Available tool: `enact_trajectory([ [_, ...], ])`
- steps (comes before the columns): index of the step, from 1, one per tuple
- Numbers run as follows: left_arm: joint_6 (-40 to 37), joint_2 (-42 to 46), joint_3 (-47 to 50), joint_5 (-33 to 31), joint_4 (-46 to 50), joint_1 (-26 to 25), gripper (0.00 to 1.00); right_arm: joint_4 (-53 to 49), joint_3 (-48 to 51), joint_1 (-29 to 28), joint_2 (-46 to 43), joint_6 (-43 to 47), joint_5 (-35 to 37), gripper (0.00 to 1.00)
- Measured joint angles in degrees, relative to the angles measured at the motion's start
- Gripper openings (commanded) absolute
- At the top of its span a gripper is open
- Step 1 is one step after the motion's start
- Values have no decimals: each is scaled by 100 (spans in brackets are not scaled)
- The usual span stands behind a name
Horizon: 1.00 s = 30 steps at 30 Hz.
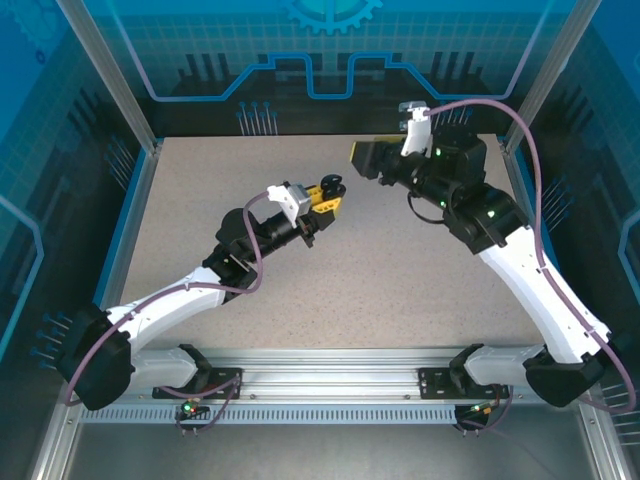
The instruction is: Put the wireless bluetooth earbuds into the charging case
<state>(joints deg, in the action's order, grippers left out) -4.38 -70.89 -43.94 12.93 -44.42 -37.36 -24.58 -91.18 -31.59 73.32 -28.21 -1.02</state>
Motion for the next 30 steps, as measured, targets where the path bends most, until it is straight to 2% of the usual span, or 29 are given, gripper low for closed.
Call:
enact_trajectory([
  [7, 92, 0, 0, 398, 55, 0, 0, -804, -807, 284, 1032, 273, -514, 53],
  [14, 151, 0, 0, 549, 87, 0, 0, -1606, -1493, 304, 2065, 544, -1058, 42],
  [22, 151, -87, -17, 494, 85, -2, 0, -2063, -1510, 149, 2076, 730, -1364, 34],
  [27, 144, -144, -59, 518, 116, -96, 0, -2065, -1126, 44, 1646, 752, -1401, 32],
  [28, 144, -144, -59, 542, 129, -129, 0, -2044, -1034, 42, 1534, 748, -1399, 34],
  [30, 149, -155, -59, 538, 197, -149, 0, -2013, -833, 39, 1255, 723, -1292, 46],
])
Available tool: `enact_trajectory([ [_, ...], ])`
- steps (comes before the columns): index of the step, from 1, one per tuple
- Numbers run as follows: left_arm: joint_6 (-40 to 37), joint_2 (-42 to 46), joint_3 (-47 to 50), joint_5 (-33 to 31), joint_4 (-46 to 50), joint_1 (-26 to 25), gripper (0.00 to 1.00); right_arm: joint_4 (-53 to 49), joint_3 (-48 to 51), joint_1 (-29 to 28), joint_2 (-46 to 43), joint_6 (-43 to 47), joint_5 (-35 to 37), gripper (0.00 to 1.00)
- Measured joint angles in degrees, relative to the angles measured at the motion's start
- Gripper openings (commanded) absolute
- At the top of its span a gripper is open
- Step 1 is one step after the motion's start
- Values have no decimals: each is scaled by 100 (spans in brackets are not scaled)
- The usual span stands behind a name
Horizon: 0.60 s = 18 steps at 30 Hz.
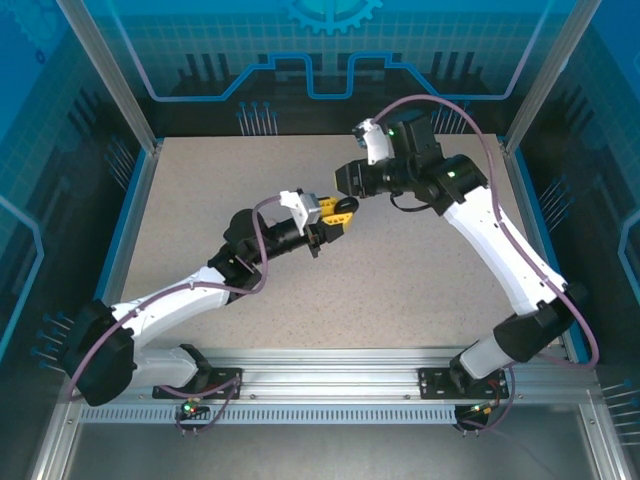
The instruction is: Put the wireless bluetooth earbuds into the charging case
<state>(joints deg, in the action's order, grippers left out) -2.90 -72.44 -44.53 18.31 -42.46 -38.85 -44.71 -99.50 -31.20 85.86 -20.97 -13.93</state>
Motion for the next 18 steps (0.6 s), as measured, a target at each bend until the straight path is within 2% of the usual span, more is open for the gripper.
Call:
enact_trajectory([
  [3, 33, -74, 0, -111, 4, 48, 0, 13, 299, 26, -426, -160, 361, 57],
  [11, 627, -321, 74, -505, 11, 66, 0, 474, 1784, 1082, -1213, -890, 1084, 60],
  [18, 1635, -1185, 232, -866, 203, 66, 0, 920, 3445, 1106, -1368, -1121, 1311, 60],
])
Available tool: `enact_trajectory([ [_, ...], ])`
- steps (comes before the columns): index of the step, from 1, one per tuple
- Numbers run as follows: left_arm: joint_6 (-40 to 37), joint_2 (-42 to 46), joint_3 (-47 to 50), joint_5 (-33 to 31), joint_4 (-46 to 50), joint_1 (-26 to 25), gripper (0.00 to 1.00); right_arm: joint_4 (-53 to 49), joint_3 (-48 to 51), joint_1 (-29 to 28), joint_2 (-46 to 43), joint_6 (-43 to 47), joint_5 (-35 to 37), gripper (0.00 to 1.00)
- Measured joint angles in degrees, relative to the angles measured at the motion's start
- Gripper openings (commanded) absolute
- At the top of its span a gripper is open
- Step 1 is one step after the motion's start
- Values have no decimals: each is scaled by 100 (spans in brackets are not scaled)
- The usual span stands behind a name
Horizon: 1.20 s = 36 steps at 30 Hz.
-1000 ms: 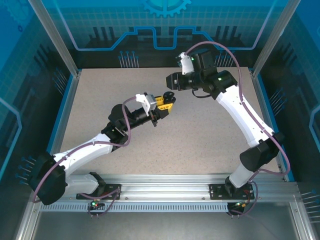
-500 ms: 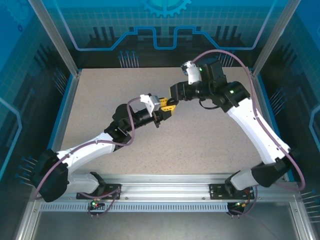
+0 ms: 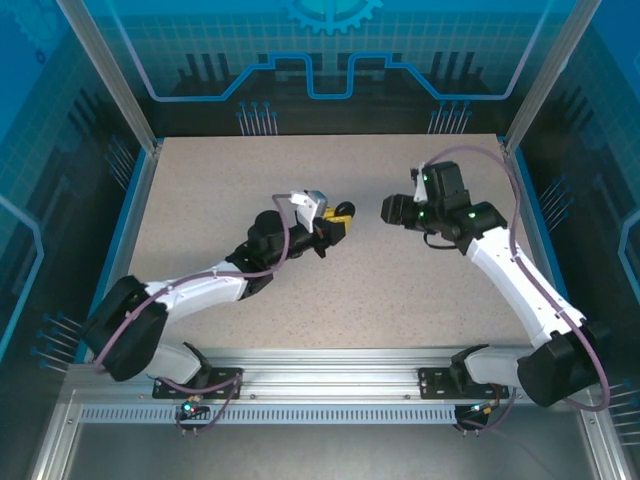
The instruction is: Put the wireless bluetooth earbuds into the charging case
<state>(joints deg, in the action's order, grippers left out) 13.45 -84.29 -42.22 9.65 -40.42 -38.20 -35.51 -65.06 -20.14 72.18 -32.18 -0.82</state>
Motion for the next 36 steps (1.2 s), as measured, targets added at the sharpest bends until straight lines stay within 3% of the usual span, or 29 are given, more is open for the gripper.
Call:
enact_trajectory([
  [11, 1220, -1596, -699, -238, 944, 0, 0, 540, 1300, 0, -306, -197, 138, 60],
  [23, 2026, -2800, -2229, -247, 2094, 31, 0, 645, 1349, 0, -557, -146, 282, 61],
  [30, 2387, -3233, -2610, -236, 2566, 216, 0, 643, 1351, 7, -632, -122, 343, 61],
  [36, 2505, -3423, -2811, -219, 3012, 417, 17, 643, 1364, 39, -708, -105, 341, 60],
])
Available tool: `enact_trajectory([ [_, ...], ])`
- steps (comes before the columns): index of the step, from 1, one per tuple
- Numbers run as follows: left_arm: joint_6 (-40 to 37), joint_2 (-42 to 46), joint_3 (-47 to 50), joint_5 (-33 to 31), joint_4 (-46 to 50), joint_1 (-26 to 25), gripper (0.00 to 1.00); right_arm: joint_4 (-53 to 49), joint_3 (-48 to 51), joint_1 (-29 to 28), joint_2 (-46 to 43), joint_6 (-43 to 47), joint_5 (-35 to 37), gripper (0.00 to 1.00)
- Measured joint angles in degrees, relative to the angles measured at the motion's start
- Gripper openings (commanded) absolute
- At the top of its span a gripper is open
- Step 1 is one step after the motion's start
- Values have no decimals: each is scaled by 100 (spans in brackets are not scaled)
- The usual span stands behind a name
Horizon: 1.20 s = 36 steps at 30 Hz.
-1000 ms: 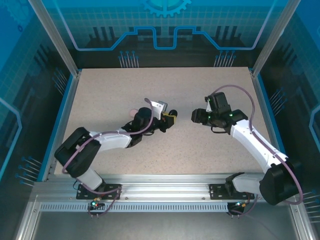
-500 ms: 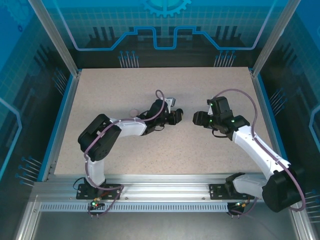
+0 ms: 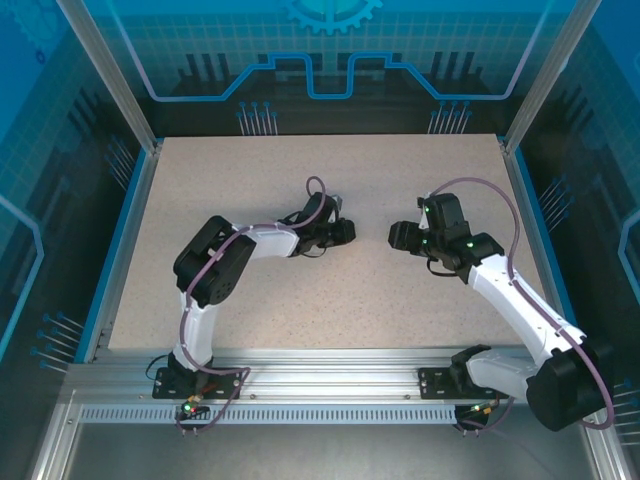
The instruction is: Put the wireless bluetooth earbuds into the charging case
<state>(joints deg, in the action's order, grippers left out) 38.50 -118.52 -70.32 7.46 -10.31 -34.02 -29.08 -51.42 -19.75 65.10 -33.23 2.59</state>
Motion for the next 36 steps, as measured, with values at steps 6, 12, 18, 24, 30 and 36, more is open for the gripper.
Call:
enact_trajectory([
  [6, -2, -122, -302, 68, 435, 83, 29, 0, 0, 4, 0, 4, 0, 61],
  [12, -50, -216, -424, 146, 671, 94, 42, -4, 0, 4, 0, 24, 0, 61],
  [18, -146, -232, -533, 179, 763, 114, 52, -52, -22, 7, 0, 26, 2, 61],
  [24, -258, -225, -568, 232, 791, 125, 62, -98, -96, 7, -11, 28, 0, 61],
  [30, -444, -70, -463, 138, 938, 264, 72, -133, -162, 22, -42, 66, 4, 61],
  [36, -612, 448, 0, -105, 1180, 688, 77, -138, -164, 31, -63, 68, 4, 61],
])
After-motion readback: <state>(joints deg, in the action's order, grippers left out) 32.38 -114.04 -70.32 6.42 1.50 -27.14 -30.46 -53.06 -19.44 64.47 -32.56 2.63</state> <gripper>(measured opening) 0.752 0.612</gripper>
